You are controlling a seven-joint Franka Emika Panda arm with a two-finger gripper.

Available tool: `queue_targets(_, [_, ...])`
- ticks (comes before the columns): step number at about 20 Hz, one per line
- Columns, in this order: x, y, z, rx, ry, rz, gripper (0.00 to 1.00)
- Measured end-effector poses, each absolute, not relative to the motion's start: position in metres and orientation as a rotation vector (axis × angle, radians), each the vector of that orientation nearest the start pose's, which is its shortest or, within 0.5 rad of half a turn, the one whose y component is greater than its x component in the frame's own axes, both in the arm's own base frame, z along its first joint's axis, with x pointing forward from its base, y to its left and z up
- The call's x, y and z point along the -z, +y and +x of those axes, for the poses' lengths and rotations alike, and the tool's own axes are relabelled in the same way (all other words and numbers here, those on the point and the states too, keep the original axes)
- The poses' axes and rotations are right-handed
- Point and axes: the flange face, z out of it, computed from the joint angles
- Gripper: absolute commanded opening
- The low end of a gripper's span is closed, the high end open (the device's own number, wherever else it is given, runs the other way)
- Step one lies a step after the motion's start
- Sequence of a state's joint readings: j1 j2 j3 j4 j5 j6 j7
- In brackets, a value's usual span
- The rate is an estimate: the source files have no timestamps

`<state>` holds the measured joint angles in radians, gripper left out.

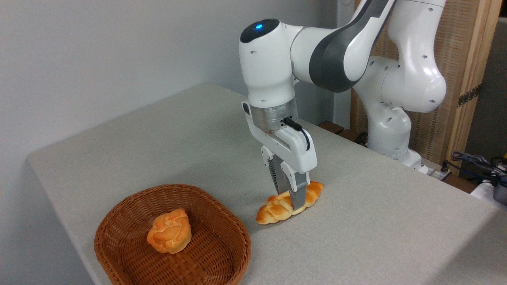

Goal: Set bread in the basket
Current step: 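Close the gripper on the braided roll, then lift the braided roll and carry it over the wicker basket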

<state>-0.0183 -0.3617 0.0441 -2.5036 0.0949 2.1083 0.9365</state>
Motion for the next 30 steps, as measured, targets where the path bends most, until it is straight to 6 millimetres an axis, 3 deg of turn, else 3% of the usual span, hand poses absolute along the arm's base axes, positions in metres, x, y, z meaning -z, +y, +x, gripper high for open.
queue_targets(4, [-0.412, 0.015, 0.417, -0.086, 1.435, -2.743, 0.35])
queue_targets(6, [-0.415, 0.015, 0.418, -0.076, 1.433, -2.741, 0.28])
queue_targets(8, [-0.423, 0.016, 0.42, -0.074, 1.429, -2.741, 0.28])
queue_targets(12, [-0.456, 0.018, 0.43, -0.078, 1.417, -2.744, 0.3])
queue_targets(15, [-0.488, 0.02, 0.444, -0.028, 1.4, -2.732, 0.37])
queue_targets(17, [-0.513, 0.021, 0.464, 0.0, 1.386, -2.728, 0.37])
queue_targets(21, [-0.553, 0.021, 0.533, 0.101, 1.359, -2.73, 0.42])
queue_targets(23, [-0.551, 0.02, 0.569, 0.114, 1.354, -2.729, 0.47])
queue_targets(26, [-0.534, 0.018, 0.611, 0.101, 1.358, -2.727, 0.74])
queue_targets(29, [-0.516, 0.017, 0.629, 0.075, 1.366, -2.732, 0.97])
queue_targets(30, [-0.514, 0.016, 0.631, 0.072, 1.366, -2.732, 1.0])
